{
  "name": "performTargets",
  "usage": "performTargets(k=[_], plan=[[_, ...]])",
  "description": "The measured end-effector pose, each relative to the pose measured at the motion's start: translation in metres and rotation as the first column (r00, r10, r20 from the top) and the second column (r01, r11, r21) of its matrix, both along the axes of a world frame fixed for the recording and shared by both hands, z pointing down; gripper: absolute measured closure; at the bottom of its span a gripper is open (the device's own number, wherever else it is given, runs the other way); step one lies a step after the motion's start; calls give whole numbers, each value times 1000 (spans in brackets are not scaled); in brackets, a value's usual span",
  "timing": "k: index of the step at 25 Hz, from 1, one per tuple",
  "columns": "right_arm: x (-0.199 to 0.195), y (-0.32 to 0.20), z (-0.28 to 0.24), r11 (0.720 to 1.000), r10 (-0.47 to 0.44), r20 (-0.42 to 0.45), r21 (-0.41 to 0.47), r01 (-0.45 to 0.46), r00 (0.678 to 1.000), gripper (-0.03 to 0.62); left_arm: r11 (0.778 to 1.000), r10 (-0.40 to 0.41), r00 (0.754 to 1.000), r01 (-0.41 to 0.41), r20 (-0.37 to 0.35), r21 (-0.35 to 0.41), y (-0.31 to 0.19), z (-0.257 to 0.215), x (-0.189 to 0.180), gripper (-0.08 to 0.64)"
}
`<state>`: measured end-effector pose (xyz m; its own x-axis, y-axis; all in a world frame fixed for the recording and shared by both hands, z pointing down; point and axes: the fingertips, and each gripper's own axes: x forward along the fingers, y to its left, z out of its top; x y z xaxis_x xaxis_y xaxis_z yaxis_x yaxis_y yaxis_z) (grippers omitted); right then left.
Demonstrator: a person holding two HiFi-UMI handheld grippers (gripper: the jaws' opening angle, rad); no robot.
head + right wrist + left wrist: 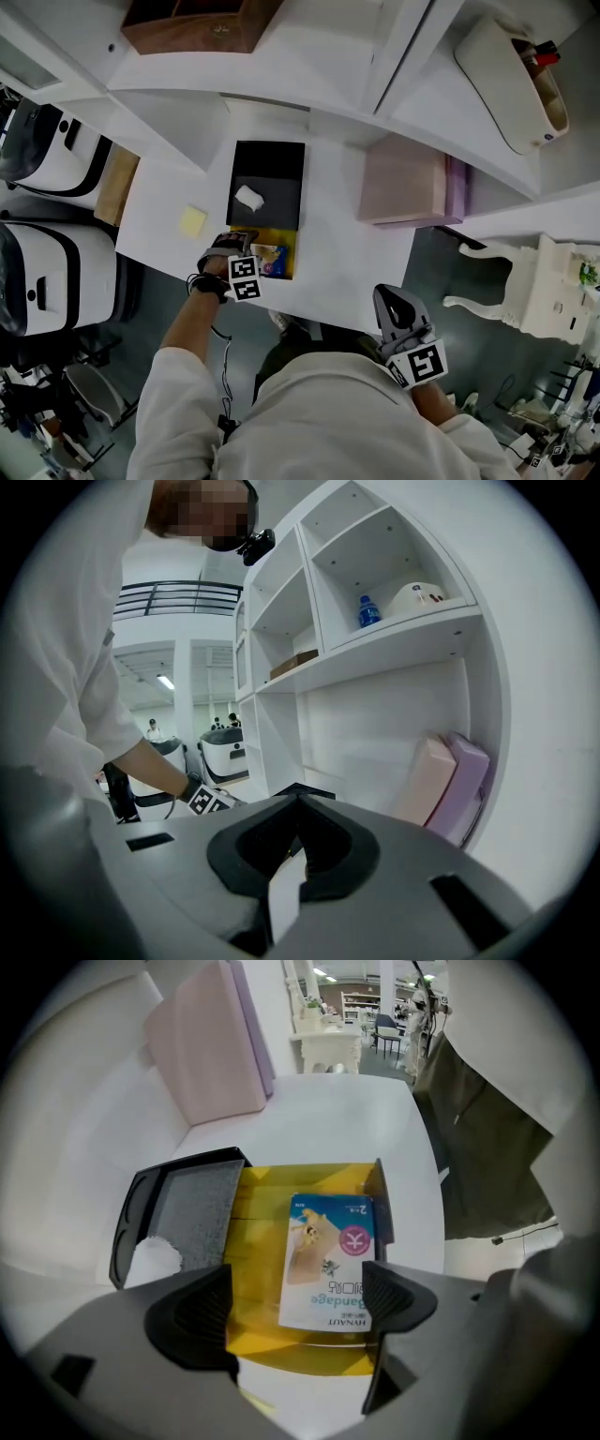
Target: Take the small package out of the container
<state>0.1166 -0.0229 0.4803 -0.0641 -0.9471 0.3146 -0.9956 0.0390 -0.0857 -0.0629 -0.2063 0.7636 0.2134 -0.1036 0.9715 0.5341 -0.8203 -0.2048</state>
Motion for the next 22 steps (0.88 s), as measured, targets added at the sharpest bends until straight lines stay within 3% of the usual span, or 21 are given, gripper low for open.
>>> performTargets(k=[3, 7, 17, 22], plan=[[5, -1, 0, 1000, 18, 4, 19, -18, 1000, 568, 999, 10, 999, -8, 32, -45, 6, 10, 2, 141], [13, 1, 8, 999, 26, 10, -22, -25, 1000, 568, 998, 21, 998, -17, 63, -63, 8, 21, 4, 148], [24, -12, 9, 1000, 25, 5, -12, -25, 1000, 568, 997, -11, 999, 15, 47, -82, -2, 22, 11, 149], [24, -16, 10, 1000, 14, 15, -28, -14, 1000, 568, 989, 9, 996, 3, 87, -146, 7, 19, 3, 149]])
